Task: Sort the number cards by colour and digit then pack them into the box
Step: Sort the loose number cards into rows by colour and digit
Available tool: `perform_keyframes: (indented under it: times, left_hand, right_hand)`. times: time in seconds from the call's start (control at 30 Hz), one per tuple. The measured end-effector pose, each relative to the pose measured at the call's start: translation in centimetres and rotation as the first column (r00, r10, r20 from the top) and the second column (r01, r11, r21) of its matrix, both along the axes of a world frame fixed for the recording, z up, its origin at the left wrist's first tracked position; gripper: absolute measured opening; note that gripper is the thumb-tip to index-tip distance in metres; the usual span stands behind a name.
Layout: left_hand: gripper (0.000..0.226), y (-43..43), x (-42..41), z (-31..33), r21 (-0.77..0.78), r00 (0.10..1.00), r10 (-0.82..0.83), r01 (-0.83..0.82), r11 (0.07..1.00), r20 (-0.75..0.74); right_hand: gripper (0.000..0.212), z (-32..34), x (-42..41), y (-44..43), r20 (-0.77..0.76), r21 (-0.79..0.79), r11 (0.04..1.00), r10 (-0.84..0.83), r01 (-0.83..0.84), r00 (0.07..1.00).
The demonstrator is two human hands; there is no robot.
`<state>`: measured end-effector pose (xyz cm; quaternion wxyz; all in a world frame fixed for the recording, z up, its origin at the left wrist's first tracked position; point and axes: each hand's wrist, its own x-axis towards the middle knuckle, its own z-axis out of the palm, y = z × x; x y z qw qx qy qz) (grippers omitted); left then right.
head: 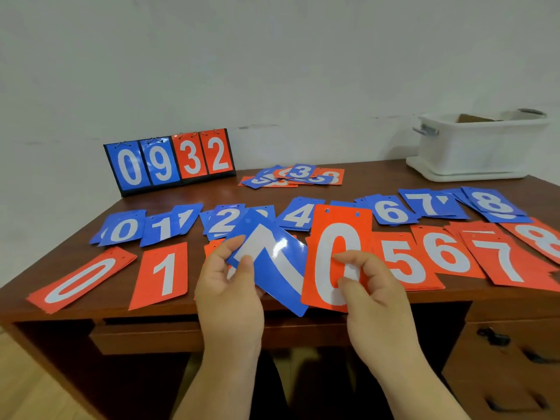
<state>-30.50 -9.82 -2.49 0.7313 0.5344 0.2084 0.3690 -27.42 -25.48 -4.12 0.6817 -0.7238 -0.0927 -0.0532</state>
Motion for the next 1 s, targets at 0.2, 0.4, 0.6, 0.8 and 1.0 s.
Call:
perform_keyframes:
  times: [0.2,0.4,0.6,0.8,1.0]
  left_hand:
    - [0.059,2.9,-2.2,0.0,0.192,0.998,-0.017,0.028,0.981,-0.062]
    - [0.059,11.3,-7.0,-0.1,0.231,0.979,0.202,-0.198,0.952,0.009]
    - [0.046,20.2,-12.6,-2.0,0.129,0.899,0.434,-0.425,0.896,-0.054]
    - [0.044,24.2,-14.9,-3.0,0.140,0.867,0.474,-0.456,0.879,-0.151]
    - [0.042,25.0,-14.5,-3.8,0.182,0.808,0.550,-0.521,0.834,-0.210]
  right_hand:
    - [0.043,0.8,-0.3,2.0,0.068,-0.145,0.982,0.135,-0.124,0.989]
    - [0.038,1.8,-0.8,10.5,0.162,-0.252,0.958,0.185,-0.141,0.969]
    - [0.030,3.8,-2.1,22.9,0.222,-0.423,0.865,0.386,-0.269,0.895]
    - [0.037,4.2,-2.4,31.9,0.160,-0.679,0.672,0.527,-0.294,0.834]
    - [0.045,3.2,-2.3,31.0,0.136,-0.831,0.531,0.483,-0.166,0.865]
